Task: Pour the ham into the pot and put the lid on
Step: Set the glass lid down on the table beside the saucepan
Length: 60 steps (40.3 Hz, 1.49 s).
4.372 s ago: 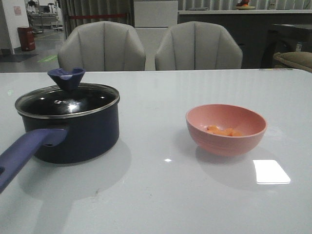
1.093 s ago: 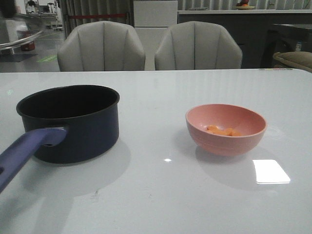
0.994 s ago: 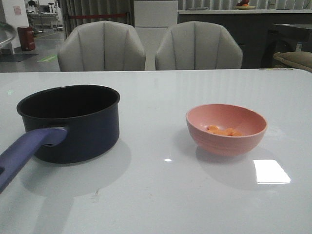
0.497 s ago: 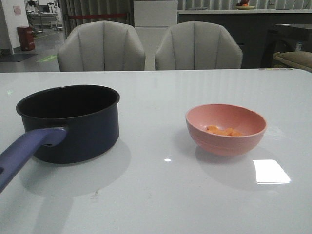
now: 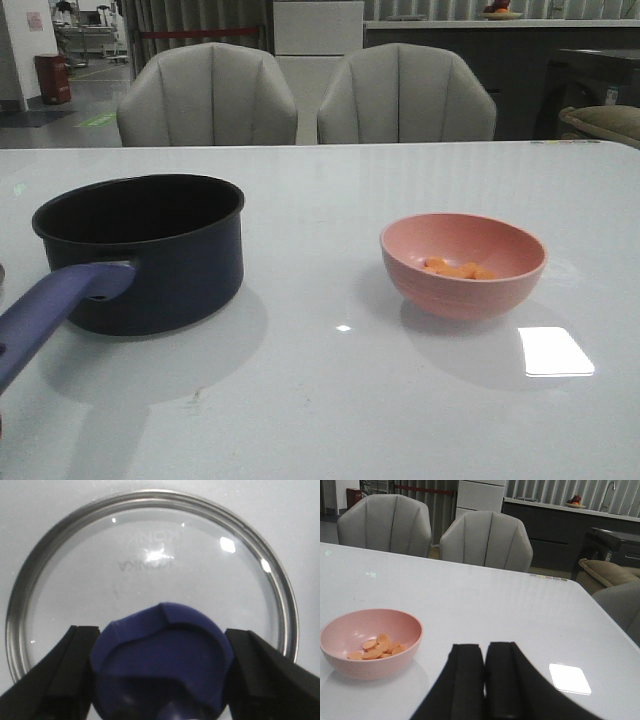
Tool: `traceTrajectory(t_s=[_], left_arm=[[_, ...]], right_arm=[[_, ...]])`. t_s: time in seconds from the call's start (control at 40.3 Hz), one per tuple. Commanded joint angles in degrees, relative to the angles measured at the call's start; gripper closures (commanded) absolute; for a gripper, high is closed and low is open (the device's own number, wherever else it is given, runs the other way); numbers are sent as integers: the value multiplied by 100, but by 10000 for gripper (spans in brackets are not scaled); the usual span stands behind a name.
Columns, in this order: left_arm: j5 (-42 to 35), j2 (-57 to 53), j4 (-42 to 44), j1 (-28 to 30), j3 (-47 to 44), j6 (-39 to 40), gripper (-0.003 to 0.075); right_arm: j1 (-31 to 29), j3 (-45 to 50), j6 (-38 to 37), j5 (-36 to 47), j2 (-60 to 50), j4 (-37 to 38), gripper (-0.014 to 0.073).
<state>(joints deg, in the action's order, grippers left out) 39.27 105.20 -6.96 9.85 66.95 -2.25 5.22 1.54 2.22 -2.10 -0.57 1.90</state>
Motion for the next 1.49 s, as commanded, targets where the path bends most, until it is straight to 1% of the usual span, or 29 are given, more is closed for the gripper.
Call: traceTrajectory(t_s=[0.0, 0.05, 0.099, 0.124, 0.174, 0.248, 0.323, 0.397, 0.621, 0.72, 0.919, 1.018, 1.192, 1.292, 1.466], left_arm=[[-164, -118, -71, -19, 139, -22, 437], [-165, -106, -45, -19, 139, -32, 432], [-165, -106, -15, -19, 139, -32, 412], [-165, -106, 13, -19, 139, -33, 388], [-165, -106, 14, -19, 139, -43, 328], [-124, -106, 14, -19, 139, -55, 204], [-78, -106, 36, -19, 139, -55, 99], [-34, -121, 153, -19, 155, -55, 56], [556, -241, 231, -46, 599, -55, 64], [611, -489, 231, -143, 639, -55, 64], [680, -1270, 228, -605, 586, -55, 64], [642, -1813, 228, -972, 485, -55, 64], [318, -2911, 228, -1363, 14, -55, 64], [-110, -3641, 189, -1446, -450, -55, 64], [-975, -5000, -254, -1584, -1331, -55, 64]], right_arm=[[-27, -30, 4, 450, -118, 84, 433], [-27, -30, 4, 450, -118, 84, 433], [-27, -30, 4, 450, -118, 84, 433], [-27, -30, 4, 450, -118, 84, 433], [-27, -30, 4, 450, -118, 84, 433], [-27, -30, 4, 450, -118, 84, 433], [-27, -30, 4, 450, -118, 84, 433], [-27, -30, 4, 450, -118, 84, 433], [-27, -30, 4, 450, -118, 84, 433], [-27, -30, 4, 450, -118, 84, 433], [-27, -30, 4, 450, -118, 84, 433], [-27, -30, 4, 450, -118, 84, 433], [-27, -30, 4, 450, -118, 84, 433], [-18, -30, 4, 450, -117, 84, 433], [-18, -30, 4, 450, -117, 84, 433]])
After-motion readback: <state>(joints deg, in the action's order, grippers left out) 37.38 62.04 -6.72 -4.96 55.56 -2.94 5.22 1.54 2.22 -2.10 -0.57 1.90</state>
